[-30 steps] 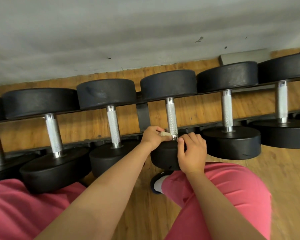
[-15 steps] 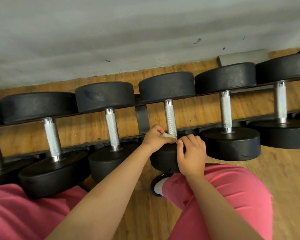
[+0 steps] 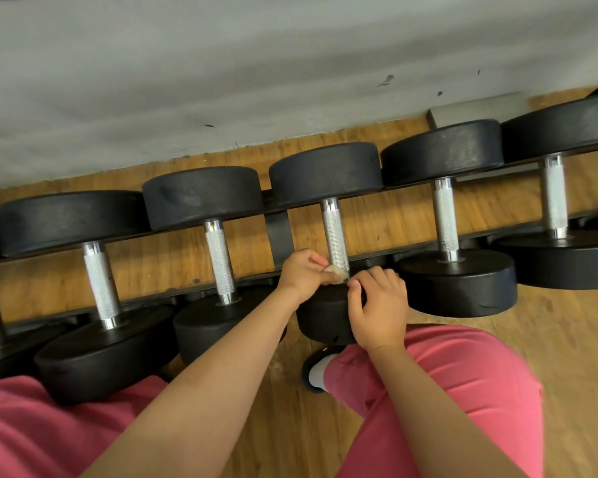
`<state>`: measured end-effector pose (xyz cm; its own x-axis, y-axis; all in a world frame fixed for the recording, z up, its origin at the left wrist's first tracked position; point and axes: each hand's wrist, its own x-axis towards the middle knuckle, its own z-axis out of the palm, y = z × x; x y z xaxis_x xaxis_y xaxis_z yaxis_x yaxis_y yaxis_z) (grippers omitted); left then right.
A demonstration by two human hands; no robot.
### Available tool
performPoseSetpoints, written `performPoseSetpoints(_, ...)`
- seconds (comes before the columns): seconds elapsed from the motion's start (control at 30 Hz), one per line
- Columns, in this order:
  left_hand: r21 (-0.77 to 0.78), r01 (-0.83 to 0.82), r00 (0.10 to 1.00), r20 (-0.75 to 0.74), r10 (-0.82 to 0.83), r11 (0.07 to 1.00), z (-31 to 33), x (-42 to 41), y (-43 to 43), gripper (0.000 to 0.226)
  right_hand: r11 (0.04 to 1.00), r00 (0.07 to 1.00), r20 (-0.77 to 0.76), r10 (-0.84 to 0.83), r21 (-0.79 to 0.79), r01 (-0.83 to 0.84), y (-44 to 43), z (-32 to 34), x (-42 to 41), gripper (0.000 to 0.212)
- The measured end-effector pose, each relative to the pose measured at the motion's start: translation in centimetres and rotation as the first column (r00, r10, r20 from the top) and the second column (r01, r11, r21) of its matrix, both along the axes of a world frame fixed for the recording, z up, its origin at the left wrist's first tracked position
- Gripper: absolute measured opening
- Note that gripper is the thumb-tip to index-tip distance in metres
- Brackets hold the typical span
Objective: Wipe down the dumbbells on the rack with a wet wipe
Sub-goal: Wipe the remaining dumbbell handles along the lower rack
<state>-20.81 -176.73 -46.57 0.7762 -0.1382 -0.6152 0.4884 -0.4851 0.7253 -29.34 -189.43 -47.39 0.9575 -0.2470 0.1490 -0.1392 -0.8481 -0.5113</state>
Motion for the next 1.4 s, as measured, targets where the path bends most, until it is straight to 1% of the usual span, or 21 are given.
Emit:
performPoseSetpoints(0.07,-0.014,-0.082,0.997,0.002,0.082,0.997,-0.2,-0.3,0.2,0.025,1.000,1.000,0.003,-0.004,0.008,0.004,0.0,0.1,0.0,0.032)
performPoseSetpoints(0.23,-0.102,-0.249,0.968,-0.037,0.247,0.963,-0.3,-0.2,-0.3,0.028,1.000,1.000,0.012,-0.006,0.009,0.006,0.0,0.2,0.0,0.031)
performPoseSetpoints(0.5,-0.136,-0.430,0.901,0.000,0.434,0.893,1.0,1.8,-1.5,0.013,1.000,1.000,0.006,-0.004,0.020,0.004,0.1,0.2,0.0,0.030)
performPoseSetpoints(0.57,-0.157,-0.521,0.850,-0.011,0.526,0.839,1.9,3.4,-2.1,0.012,1.000,1.000,0.009,-0.006,0.020,0.006,0.1,0.2,0.0,0.030)
performPoseSetpoints(0.63,-0.222,-0.639,0.766,-0.097,0.635,0.737,3.1,5.0,-2.7,0.011,1.000,1.000,0.009,-0.005,0.018,0.005,0.1,0.2,-0.1,0.030)
performPoseSetpoints(0.7,-0.299,-0.708,0.702,-0.199,0.684,0.640,3.7,5.9,-3.2,0.013,1.000,1.000,0.008,-0.002,0.020,0.002,0.1,0.2,0.0,0.029)
performPoseSetpoints(0.73,-0.314,-0.713,0.696,-0.218,0.684,0.626,3.6,5.9,-3.2,0.013,1.000,1.000,0.007,-0.001,0.020,0.001,0.1,0.2,0.0,0.029)
performPoseSetpoints(0.77,-0.307,-0.700,0.711,-0.207,0.672,0.645,3.6,5.7,-3.1,0.012,1.000,1.000,0.007,-0.001,0.018,0.001,0.0,0.2,0.0,0.029)
performPoseSetpoints(0.83,-0.194,-0.591,0.805,-0.077,0.589,0.783,3.1,4.8,-2.8,0.013,1.000,1.000,0.008,0.005,0.013,-0.005,0.0,0.3,0.0,0.029)
performPoseSetpoints(0.9,-0.050,-0.419,0.906,0.042,0.421,0.907,2.3,2.9,-2.2,0.014,1.000,1.000,0.006,0.009,0.010,-0.009,0.0,0.3,0.0,0.029)
performPoseSetpoints(0.93,0.002,-0.325,0.944,0.056,0.324,0.946,1.8,1.9,-1.9,0.015,1.000,1.000,0.007,0.005,0.010,-0.005,0.0,0.3,0.0,0.029)
performPoseSetpoints(1.0,0.093,-0.124,0.991,0.056,0.119,0.988,1.3,0.0,-1.5,0.018,1.000,1.000,0.005,-0.001,0.010,0.000,0.1,0.5,0.0,0.029)
performPoseSetpoints(1.03,0.131,-0.030,0.998,0.053,0.023,0.991,1.3,-0.5,-1.4,0.019,1.000,1.000,0.004,0.000,0.006,0.000,0.2,0.5,0.0,0.030)
performPoseSetpoints(1.1,0.172,0.081,0.994,0.057,-0.092,0.982,1.7,-0.7,-0.9,0.019,1.000,1.000,-0.002,0.004,0.005,-0.004,0.2,0.5,0.0,0.031)
performPoseSetpoints(1.17,0.145,0.086,0.989,0.105,-0.102,0.986,2.4,-0.6,-0.1,0.016,1.000,1.000,0.000,0.002,0.020,-0.002,0.1,0.5,0.1,0.034)
performPoseSetpoints(1.2,0.110,0.050,0.988,0.142,-0.066,0.993,2.6,-0.9,0.5,0.017,1.000,1.000,0.004,0.004,0.031,-0.004,0.1,0.5,0.1,0.036)
performPoseSetpoints(1.3,-0.018,-0.124,0.963,0.239,0.125,0.992,3.2,-3.0,3.2,0.013,0.997,1.000,-0.007,0.005,0.081,-0.005,0.1,0.7,0.1,0.039)
performPoseSetpoints(1.37,-0.079,-0.190,0.932,0.299,0.205,0.979,3.8,-5.1,4.4,0.012,0.992,1.000,-0.018,0.011,0.126,-0.008,0.0,1.0,0.1,0.040)
performPoseSetpoints(1.4,-0.100,-0.210,0.918,0.322,0.231,0.973,4.1,-6.1,4.6,0.013,0.984,1.000,-0.027,0.011,0.178,-0.006,-0.2,1.2,0.2,0.040)
